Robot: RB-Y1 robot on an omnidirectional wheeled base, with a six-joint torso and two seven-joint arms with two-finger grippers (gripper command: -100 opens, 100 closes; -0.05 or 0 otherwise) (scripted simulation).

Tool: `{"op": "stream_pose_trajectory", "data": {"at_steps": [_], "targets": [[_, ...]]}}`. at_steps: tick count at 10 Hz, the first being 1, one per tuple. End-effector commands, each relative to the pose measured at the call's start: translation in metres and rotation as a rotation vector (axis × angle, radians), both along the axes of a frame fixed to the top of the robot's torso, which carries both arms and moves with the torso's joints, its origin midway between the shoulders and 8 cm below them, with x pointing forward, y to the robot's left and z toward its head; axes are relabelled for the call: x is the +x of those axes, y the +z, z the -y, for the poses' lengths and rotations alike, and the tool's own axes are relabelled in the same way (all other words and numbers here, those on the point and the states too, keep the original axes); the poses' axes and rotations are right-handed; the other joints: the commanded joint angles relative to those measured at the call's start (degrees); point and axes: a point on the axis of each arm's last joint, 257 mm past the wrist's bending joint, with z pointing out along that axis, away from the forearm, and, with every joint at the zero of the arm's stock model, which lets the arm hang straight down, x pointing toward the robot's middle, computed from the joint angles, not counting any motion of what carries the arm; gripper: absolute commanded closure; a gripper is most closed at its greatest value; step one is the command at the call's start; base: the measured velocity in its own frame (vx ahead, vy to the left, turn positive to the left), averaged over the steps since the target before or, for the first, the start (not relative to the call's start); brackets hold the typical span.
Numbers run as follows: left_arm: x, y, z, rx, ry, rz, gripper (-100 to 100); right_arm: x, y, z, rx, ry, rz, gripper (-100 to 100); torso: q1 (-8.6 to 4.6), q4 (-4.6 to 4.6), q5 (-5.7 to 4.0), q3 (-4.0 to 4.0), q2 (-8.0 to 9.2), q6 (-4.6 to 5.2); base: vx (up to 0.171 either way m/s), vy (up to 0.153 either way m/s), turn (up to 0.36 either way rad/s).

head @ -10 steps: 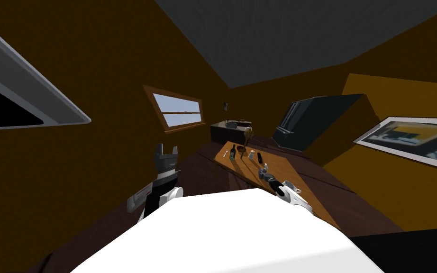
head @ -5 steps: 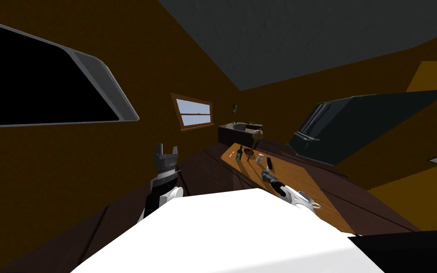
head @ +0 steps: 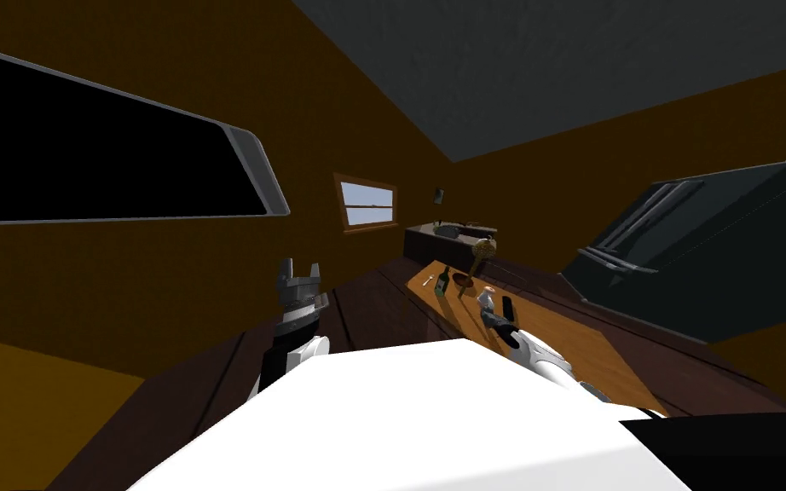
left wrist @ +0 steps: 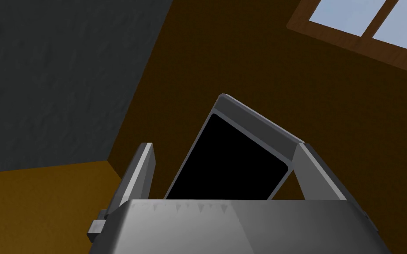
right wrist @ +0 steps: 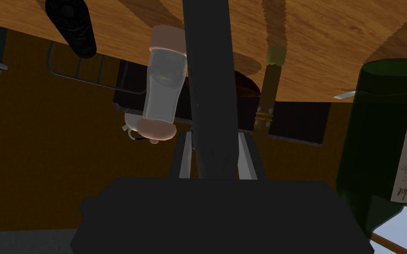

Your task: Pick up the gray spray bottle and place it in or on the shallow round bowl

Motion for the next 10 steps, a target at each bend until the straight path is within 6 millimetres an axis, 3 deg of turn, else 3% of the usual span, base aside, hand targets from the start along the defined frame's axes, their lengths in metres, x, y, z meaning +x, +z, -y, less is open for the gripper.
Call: {"op": "stream_pose_trajectory", "data": {"at_steps": [1,3,6,7,9,10], "targets": [[0.000,0.000,0.000,0.000,0.000,0.000,0,-0.012,0.010,0.033,-0.018,-0.083,-0.006,100,0.00,0.00,0.00,0.00,0.00,0.00,0.025,-0.019,0.379],[0.000,0.000,0.000,0.000,0.000,0.000,0,-0.012,0.010,0.033,-0.018,-0.083,-0.006,100,-0.07,0.01,-0.03,-0.03,-0.07,-0.04,0.021,-0.028,0.123],[0.000,0.000,0.000,0.000,0.000,0.000,0,-0.025,0.030,0.077,-0.042,-0.219,0.008,100,-0.06,0.06,-0.01,0.00,-0.06,0.00,0.028,-0.023,0.252],[0.000,0.000,0.000,0.000,0.000,0.000,0,-0.025,0.030,0.077,-0.042,-0.219,0.008,100,-0.11,0.07,-0.03,-0.02,-0.12,0.01,0.039,-0.037,0.119],[0.000,0.000,0.000,0.000,0.000,0.000,0,-0.035,0.045,0.103,-0.054,-0.314,0.026,100,-0.05,0.09,-0.01,0.02,-0.07,0.15,0.045,-0.028,0.186],[0.000,0.000,0.000,0.000,0.000,0.000,0,-0.035,0.045,0.103,-0.054,-0.314,0.026,100,-0.06,0.12,-0.02,0.01,-0.09,0.11,0.036,-0.030,0.120]]}}
